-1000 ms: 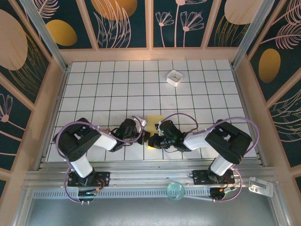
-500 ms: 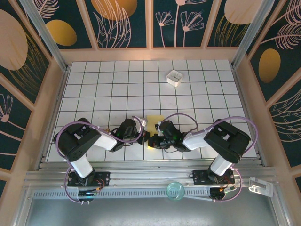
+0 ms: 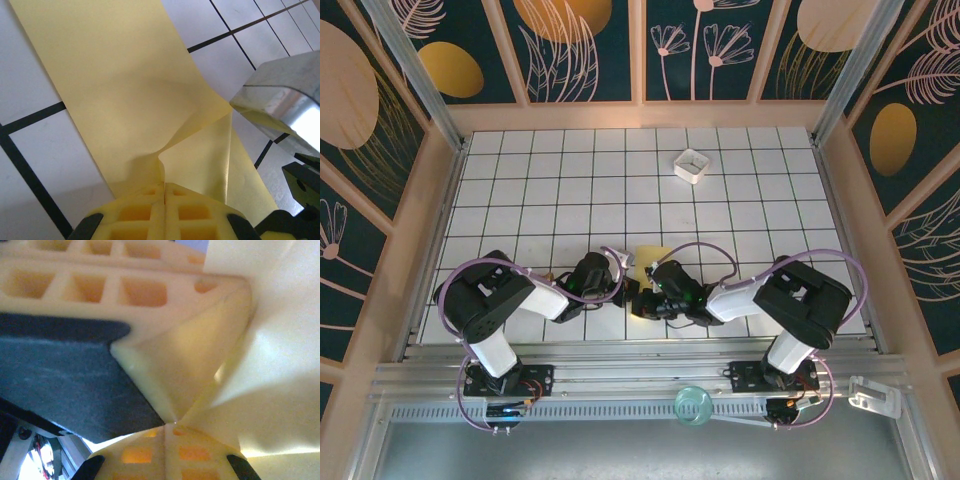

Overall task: Fold a paper plane with a square sheet of paper (pick it up from the middle)
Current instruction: Fold the triangle a second time at the center of the table.

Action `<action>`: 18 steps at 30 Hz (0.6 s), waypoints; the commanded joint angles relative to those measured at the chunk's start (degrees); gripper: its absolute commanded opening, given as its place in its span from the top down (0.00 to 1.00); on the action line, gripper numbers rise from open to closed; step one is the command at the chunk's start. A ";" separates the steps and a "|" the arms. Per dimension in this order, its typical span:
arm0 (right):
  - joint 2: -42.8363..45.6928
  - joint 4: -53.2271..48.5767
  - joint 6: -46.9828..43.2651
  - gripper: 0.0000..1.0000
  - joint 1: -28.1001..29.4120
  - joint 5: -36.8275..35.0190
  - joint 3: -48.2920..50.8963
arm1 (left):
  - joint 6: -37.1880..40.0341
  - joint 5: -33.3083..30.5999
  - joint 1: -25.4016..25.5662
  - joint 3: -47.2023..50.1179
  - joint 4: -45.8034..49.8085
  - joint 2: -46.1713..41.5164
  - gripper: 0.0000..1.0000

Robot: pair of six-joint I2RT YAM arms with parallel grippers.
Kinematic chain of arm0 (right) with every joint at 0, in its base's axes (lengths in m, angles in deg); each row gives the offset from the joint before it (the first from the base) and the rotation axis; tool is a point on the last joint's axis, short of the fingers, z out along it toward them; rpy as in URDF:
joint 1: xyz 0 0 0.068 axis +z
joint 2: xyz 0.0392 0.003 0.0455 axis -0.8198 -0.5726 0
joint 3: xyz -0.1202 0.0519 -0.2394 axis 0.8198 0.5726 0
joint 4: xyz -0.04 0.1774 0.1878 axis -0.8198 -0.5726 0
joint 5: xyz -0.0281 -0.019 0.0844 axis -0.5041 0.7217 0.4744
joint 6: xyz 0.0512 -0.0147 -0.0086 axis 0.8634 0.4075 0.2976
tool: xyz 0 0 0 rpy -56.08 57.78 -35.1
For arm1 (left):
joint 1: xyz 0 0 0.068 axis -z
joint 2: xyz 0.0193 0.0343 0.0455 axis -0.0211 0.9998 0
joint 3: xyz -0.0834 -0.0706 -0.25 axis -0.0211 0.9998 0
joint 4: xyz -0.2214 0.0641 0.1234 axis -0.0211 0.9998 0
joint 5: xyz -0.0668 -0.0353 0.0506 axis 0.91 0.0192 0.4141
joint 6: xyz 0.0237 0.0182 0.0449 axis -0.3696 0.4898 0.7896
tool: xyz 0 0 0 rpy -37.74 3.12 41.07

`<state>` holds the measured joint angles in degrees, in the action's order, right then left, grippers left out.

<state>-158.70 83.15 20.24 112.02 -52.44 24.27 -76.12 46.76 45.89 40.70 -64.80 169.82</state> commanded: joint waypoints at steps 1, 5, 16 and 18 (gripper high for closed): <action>0.61 -5.28 -0.86 1.00 1.63 0.22 -0.05 | 0.98 -6.40 -0.57 1.18 9.69 3.13 1.00; 1.01 -5.97 -0.91 1.00 2.35 -0.04 0.01 | 1.05 -6.63 -0.57 1.18 9.76 3.04 1.00; 3.94 -5.62 -3.46 1.00 2.61 0.19 0.05 | 1.16 -7.08 -0.57 1.17 10.05 3.01 1.00; 5.48 -5.15 -3.95 1.00 1.64 0.38 0.44 | 1.29 -6.97 -0.63 1.18 10.00 2.95 1.00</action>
<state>-155.95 78.93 18.34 114.22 -52.36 24.22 -76.12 46.28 46.07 40.70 -64.71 169.78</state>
